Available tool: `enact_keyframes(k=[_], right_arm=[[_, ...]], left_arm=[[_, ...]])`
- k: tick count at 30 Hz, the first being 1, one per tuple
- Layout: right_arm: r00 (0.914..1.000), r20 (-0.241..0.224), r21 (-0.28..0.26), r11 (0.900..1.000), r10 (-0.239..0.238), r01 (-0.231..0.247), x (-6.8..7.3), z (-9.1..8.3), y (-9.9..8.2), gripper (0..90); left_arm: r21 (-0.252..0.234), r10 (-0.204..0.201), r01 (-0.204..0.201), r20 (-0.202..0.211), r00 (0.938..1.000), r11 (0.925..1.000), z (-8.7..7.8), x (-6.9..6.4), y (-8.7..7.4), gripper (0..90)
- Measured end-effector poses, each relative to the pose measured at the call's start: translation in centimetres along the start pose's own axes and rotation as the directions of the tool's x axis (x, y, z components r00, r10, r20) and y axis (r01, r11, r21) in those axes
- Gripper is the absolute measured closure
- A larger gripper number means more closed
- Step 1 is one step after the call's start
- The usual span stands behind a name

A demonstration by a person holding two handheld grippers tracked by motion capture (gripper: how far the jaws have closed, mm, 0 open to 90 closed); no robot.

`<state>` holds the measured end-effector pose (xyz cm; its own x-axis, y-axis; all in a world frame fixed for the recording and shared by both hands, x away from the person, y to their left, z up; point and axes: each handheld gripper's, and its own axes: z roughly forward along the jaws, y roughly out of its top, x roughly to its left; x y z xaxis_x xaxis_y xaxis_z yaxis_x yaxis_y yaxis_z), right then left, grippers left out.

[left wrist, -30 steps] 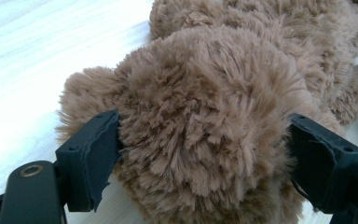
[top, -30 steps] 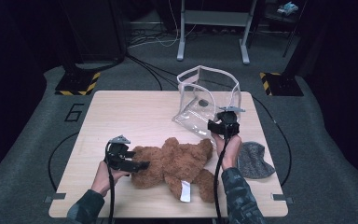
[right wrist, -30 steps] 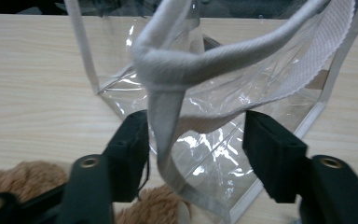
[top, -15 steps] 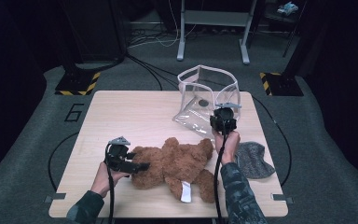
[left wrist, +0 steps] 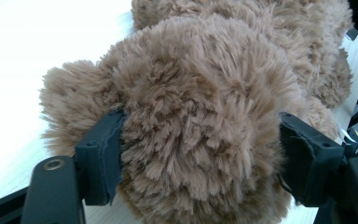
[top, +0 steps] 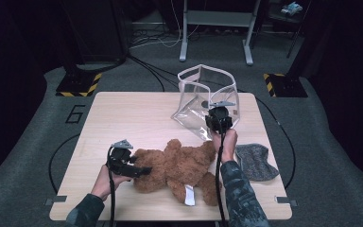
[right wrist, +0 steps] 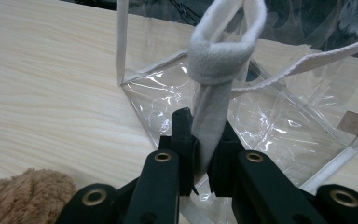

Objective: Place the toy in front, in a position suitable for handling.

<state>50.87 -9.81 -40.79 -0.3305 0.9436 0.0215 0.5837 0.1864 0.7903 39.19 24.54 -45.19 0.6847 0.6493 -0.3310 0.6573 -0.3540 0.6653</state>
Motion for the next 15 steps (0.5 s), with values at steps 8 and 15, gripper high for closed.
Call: enact_keyframes(k=[8,15], right_arm=[[0.9958,-0.083,-0.012,0.9992,-0.038,0.037,-0.1,-0.9,-0.7,83.5],[0.9881,-0.139,0.010,0.9975,-0.067,0.069,-1.0,-1.8,-0.9,83.4]], left_arm=[[-0.005,-0.006,0.006,0.007,1.0000,1.0000,0.1,0.2,-0.1,26.3],[-0.012,-0.013,0.013,0.000,0.9999,0.9998,0.1,0.1,-0.1,26.2]])
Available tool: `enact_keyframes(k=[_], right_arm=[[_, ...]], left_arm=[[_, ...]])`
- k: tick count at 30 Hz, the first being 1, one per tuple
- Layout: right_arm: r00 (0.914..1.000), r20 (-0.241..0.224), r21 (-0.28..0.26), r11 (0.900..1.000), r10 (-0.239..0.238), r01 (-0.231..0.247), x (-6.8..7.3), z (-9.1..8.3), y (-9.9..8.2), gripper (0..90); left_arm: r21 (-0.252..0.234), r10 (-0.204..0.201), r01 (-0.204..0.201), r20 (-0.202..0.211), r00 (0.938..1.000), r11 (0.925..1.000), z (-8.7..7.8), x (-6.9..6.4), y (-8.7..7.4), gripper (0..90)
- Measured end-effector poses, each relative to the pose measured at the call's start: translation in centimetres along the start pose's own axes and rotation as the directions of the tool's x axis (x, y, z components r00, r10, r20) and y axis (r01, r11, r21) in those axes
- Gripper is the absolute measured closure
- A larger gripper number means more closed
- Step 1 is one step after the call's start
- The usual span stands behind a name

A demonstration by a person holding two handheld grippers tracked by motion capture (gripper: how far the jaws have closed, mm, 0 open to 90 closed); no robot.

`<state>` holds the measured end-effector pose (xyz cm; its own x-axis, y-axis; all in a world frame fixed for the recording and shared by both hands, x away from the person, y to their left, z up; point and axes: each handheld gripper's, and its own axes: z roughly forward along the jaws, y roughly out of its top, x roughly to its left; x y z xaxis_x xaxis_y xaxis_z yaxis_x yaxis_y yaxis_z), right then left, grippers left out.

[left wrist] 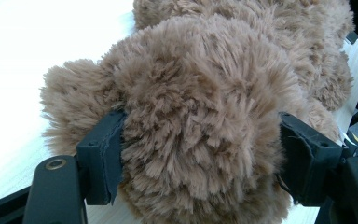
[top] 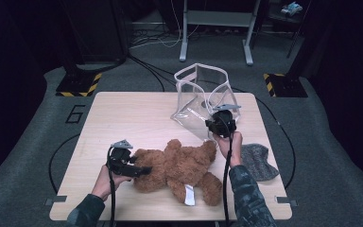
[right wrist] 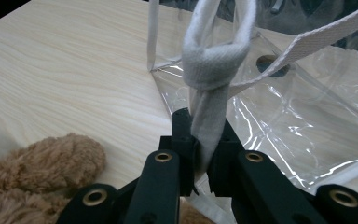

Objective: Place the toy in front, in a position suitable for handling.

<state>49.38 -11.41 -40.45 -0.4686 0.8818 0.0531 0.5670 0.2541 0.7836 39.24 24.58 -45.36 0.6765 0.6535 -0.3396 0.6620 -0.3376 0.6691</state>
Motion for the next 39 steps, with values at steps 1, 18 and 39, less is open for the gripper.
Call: enact_keyframes(k=[1,18,39], right_arm=[[0.9999,0.005,0.000,0.9999,0.011,-0.011,-0.2,-0.1,0.0,83.4],[0.9939,0.050,-0.035,0.9947,0.098,-0.097,-1.0,-2.6,-1.1,35.0],[0.9853,0.094,0.072,0.9861,0.143,-0.150,-4.1,-5.8,-13.4,9.6]], left_arm=[[0.004,0.001,-0.001,0.002,1.0000,1.0000,0.0,0.0,0.0,26.1],[-0.008,-0.019,0.019,-0.022,0.9996,0.9998,-1.0,-0.1,0.9,15.9],[-0.083,0.010,-0.016,-0.072,0.9974,0.9964,0.4,0.8,7.9,15.3]])
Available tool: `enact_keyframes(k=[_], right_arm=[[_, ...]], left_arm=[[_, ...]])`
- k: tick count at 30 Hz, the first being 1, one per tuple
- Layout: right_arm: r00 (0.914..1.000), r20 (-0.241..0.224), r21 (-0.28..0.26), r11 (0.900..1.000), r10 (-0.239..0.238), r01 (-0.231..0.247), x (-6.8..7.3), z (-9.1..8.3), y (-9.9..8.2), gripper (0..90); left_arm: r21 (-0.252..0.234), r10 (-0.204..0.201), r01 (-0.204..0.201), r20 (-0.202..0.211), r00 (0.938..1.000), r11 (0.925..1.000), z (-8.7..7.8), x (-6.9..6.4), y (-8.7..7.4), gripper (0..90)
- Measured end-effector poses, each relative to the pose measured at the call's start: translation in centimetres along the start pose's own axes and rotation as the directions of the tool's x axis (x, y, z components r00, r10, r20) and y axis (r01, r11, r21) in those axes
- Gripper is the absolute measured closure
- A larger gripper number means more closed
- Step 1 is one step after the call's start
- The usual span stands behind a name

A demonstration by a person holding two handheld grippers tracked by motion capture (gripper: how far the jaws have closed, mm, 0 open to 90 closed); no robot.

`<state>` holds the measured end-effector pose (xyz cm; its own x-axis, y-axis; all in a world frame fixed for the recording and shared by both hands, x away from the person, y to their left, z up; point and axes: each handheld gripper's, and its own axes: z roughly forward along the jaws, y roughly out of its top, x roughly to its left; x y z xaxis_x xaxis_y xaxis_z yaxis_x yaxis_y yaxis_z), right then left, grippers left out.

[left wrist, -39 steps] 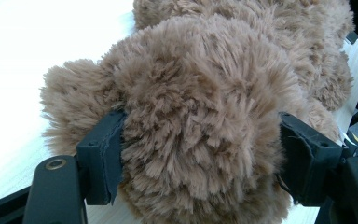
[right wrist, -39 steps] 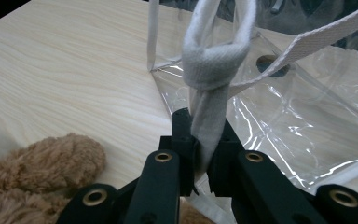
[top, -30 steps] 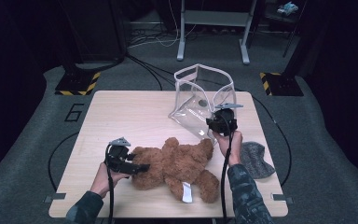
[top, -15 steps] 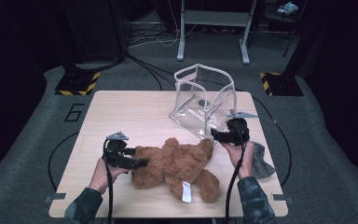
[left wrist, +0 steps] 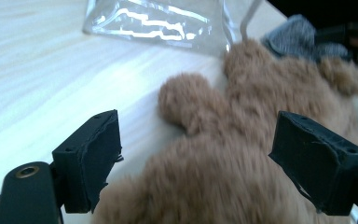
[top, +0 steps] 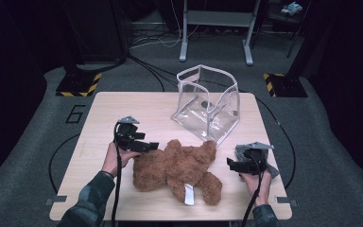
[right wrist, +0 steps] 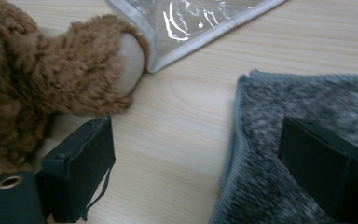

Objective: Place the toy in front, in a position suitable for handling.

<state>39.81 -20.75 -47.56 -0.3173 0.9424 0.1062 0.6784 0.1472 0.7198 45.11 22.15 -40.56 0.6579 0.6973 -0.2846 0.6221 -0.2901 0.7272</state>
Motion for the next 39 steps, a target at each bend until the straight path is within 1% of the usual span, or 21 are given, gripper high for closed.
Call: enact_keyframes(k=[1,3,7,9,10,11,15,17,21,22,24,25,26,27,29,30,32,34,36,38,39], right_arm=[[0.9999,0.010,-0.008,1.0000,0.000,0.000,-0.1,-0.1,-0.4,9.4],[0.9992,0.029,-0.018,0.9995,-0.026,0.027,-0.4,-0.3,-1.0,8.5],[0.9990,0.042,-0.024,0.9996,-0.017,0.018,-1.3,-0.6,-2.0,7.6],[0.9981,0.056,-0.012,0.9996,-0.024,0.025,-1.6,-0.6,-2.6,7.6],[0.9983,0.054,-0.016,0.9995,-0.025,0.026,-1.6,-0.6,-2.9,7.8],[0.9979,0.059,-0.016,0.9995,-0.026,0.027,-1.7,-0.6,-3.2,7.7],[0.9977,0.061,-0.007,0.9995,-0.029,0.030,-1.9,-0.2,-3.8,7.7],[0.9972,0.067,-0.010,0.9994,-0.034,0.035,-2.0,0.0,-4.2,7.6],[0.9964,0.068,-0.018,0.9985,-0.050,0.051,-1.7,0.6,-4.9,6.0],[0.9960,0.068,-0.011,0.9982,-0.058,0.059,-1.7,0.8,-5.1,5.3],[0.9950,0.075,-0.018,0.9976,-0.066,0.068,-1.5,1.1,-5.4,5.2],[0.9944,0.079,-0.014,0.9973,-0.071,0.072,-1.4,1.2,-5.4,5.1],[0.9944,0.081,-0.020,0.9974,-0.068,0.069,-1.3,1.2,-5.4,5.2],[0.9944,0.080,-0.027,0.9971,-0.069,0.071,-1.4,1.2,-5.4,5.5],[0.9954,0.075,-0.026,0.9978,-0.059,0.062,-1.5,1.2,-5.5,5.6],[0.9952,0.078,-0.031,0.9976,-0.058,0.061,-1.5,1.2,-5.6,5.6],[0.9936,0.087,-0.028,0.9967,-0.073,0.076,-1.3,1.2,-5.6,5.5],[0.9913,0.099,-0.025,0.9957,-0.087,0.090,-1.1,1.3,-5.7,5.6],[0.9908,0.102,-0.027,0.9954,-0.089,0.092,-1.0,1.3,-5.7,5.8],[0.9920,0.098,-0.037,0.9958,-0.079,0.083,-1.1,1.2,-5.8,6.3],[0.9930,0.093,-0.041,0.9962,-0.074,0.078,-1.2,1.2,-5.8,6.3]], left_arm=[[-0.003,0.000,0.000,-0.005,1.0000,1.0000,0.3,0.1,0.5,15.2],[-0.013,-0.004,0.004,-0.008,1.0000,0.9999,0.7,0.3,1.4,15.3],[-0.009,0.017,-0.017,-0.028,0.9995,0.9998,1.8,0.8,3.2,15.3],[-0.002,0.019,-0.019,-0.023,0.9996,0.9998,2.5,1.0,4.1,15.3],[0.008,0.036,-0.036,-0.041,0.9985,0.9993,2.8,1.0,4.6,15.4],[0.006,0.038,-0.038,-0.041,0.9984,0.9992,3.1,1.0,5.0,15.5],[0.015,0.038,-0.037,-0.039,0.9985,0.9992,4.3,1.3,6.0,15.7],[0.026,0.051,-0.050,-0.048,0.9975,0.9984,4.8,1.6,6.4,15.9],[0.025,0.043,-0.042,-0.050,0.9978,0.9988,5.8,2.1,7.1,16.5],[0.018,0.033,-0.032,-0.053,0.9980,0.9993,6.1,2.1,7.3,16.4],[0.028,0.044,-0.043,-0.056,0.9975,0.9987,6.5,2.4,7.8,16.6],[0.038,0.052,-0.049,-0.063,0.9966,0.9980,6.7,2.4,8.0,16.7],[0.031,0.052,-0.049,-0.070,0.9962,0.9983,7.0,2.4,8.2,17.3],[0.038,0.061,-0.059,-0.073,0.9955,0.9976,7.2,2.4,8.5,17.6],[0.046,0.072,-0.069,-0.079,0.9943,0.9966,7.8,2.3,8.9,18.2],[0.040,0.071,-0.068,-0.079,0.9943,0.9969,8.1,2.3,9.2,18.4],[0.045,0.091,-0.087,-0.096,0.9913,0.9952,8.6,2.4,9.7,19.2],[0.043,0.087,-0.083,-0.101,0.9910,0.9956,9.2,2.5,10.2,20.1],[0.047,0.103,-0.098,-0.115,0.9880,0.9941,9.6,2.7,10.7,21.3],[0.077,0.125,-0.116,-0.125,0.9843,0.9903,10.0,2.8,11.3,22.3],[0.077,0.134,-0.125,-0.131,0.9822,0.9891,10.2,2.8,11.5,23.0]])
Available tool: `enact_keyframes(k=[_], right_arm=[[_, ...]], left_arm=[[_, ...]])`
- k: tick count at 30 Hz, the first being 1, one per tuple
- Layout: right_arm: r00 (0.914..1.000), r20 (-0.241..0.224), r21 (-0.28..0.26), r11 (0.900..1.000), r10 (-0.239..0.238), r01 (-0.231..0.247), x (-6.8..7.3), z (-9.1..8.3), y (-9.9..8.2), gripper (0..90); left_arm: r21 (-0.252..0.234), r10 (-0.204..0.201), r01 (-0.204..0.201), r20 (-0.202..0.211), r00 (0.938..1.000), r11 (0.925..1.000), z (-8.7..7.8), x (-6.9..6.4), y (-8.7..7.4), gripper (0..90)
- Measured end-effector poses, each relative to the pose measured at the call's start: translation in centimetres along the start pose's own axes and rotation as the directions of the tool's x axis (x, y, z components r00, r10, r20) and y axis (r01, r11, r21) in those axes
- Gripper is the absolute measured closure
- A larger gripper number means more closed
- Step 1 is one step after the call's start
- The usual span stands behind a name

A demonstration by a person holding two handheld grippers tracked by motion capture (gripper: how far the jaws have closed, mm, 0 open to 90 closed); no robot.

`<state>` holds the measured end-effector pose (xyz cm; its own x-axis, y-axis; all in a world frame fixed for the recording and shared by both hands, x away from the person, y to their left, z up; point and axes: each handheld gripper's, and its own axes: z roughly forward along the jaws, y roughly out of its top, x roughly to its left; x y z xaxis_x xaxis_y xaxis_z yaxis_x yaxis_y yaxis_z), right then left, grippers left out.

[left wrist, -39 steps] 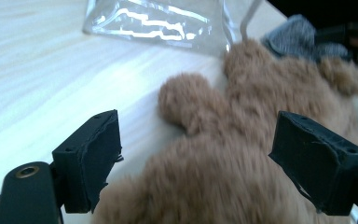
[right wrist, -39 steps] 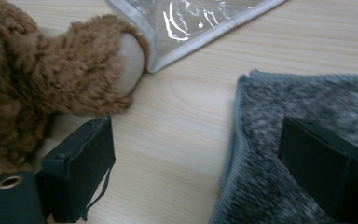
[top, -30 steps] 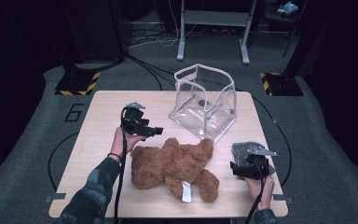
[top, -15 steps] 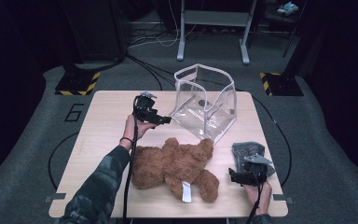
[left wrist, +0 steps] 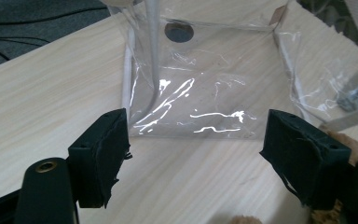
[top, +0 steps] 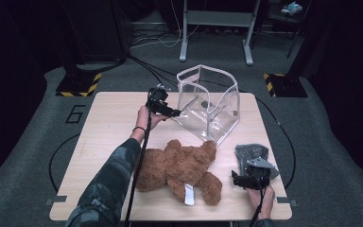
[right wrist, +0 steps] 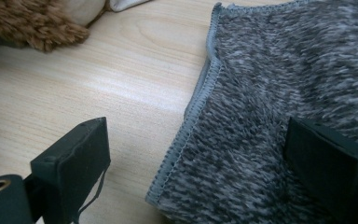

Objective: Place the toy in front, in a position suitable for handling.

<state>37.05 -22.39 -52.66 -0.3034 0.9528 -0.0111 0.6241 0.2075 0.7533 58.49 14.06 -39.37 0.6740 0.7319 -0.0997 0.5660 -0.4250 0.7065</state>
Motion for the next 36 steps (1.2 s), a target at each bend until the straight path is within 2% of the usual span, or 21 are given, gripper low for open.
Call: enact_keyframes(k=[2,4,6,10,12,14,20,21,23,25,26,27,29,31,36], right_arm=[[1.0000,-0.002,-0.004,1.0000,0.008,-0.008,0.0,-0.1,0.0,6.6],[1.0000,-0.006,-0.007,1.0000,-0.003,0.003,-0.1,-0.1,-0.1,6.7],[1.0000,-0.004,-0.008,0.9999,0.007,-0.007,0.0,-0.1,0.0,6.7],[0.9998,-0.011,-0.012,0.9998,0.015,-0.015,-0.1,-0.1,0.0,6.8],[0.9997,-0.015,-0.013,0.9997,0.018,-0.018,-0.1,-0.2,-0.1,7.1],[0.9999,-0.009,-0.021,0.9998,0.006,-0.007,-0.2,-0.1,0.0,7.2],[0.9998,-0.017,-0.016,0.9998,0.010,-0.010,-0.1,-0.1,-0.1,8.0],[0.9999,-0.015,-0.016,0.9998,0.006,-0.007,-0.1,-0.1,-0.1,8.1],[0.9999,-0.016,-0.019,0.9998,0.004,-0.004,-0.1,-0.2,-0.1,8.3],[0.9999,-0.015,-0.019,0.9998,0.001,-0.001,-0.1,-0.1,-0.1,8.6],[0.9999,-0.015,-0.018,0.9998,0.001,-0.001,-0.1,-0.1,-0.1,8.7],[0.9999,-0.013,-0.018,0.9998,-0.001,0.000,-0.1,-0.1,-0.1,9.1],[0.9999,-0.012,-0.016,0.9999,-0.003,0.003,-0.1,-0.2,-0.1,9.4],[0.9999,-0.010,-0.014,0.9999,0.001,-0.001,0.0,-0.1,-0.1,9.6],[1.0000,-0.009,-0.017,0.9999,0.000,0.000,-0.1,-0.2,-0.1,10.2]], left_arm=[[-0.002,0.008,-0.008,-0.018,0.9998,1.0000,0.4,0.1,0.5,24.5],[-0.002,0.002,-0.002,-0.021,0.9998,1.0000,0.8,0.4,0.8,24.5],[-0.011,-0.001,0.001,-0.032,0.9995,0.9999,1.2,0.7,1.2,25.8],[-0.016,-0.018,0.017,-0.025,0.9995,0.9997,2.0,0.9,2.1,29.8],[-0.013,0.010,-0.011,-0.053,0.9985,0.9999,2.5,0.7,2.5,33.4],[-0.007,-0.010,0.010,-0.056,0.9984,0.9999,3.0,0.7,2.6,36.6],[-0.012,0.006,-0.006,-0.075,0.9972,0.9999,3.5,0.8,3.4,48.3],[-0.020,0.024,-0.026,-0.087,0.9960,0.9995,3.7,0.8,3.6,52.1],[-0.006,0.047,-0.048,-0.097,0.9941,0.9988,4.1,0.6,3.7,54.9],[-0.001,0.045,-0.045,-0.092,0.9948,0.9990,4.5,0.5,3.6,62.4],[0.003,0.041,-0.041,-0.108,0.9933,0.9991,4.7,0.4,3.6,64.7],[-0.001,0.037,-0.037,-0.102,0.9941,0.9993,4.7,0.5,3.6,70.4],[-0.004,0.039,-0.040,-0.123,0.9916,0.9992,4.8,0.4,3.6,78.2],[-0.002,0.039,-0.040,-0.120,0.9919,0.9992,4.7,0.6,3.6,85.0],[-0.004,0.027,-0.027,-0.112,0.9933,0.9996,4.6,0.8,3.5,87.4]])
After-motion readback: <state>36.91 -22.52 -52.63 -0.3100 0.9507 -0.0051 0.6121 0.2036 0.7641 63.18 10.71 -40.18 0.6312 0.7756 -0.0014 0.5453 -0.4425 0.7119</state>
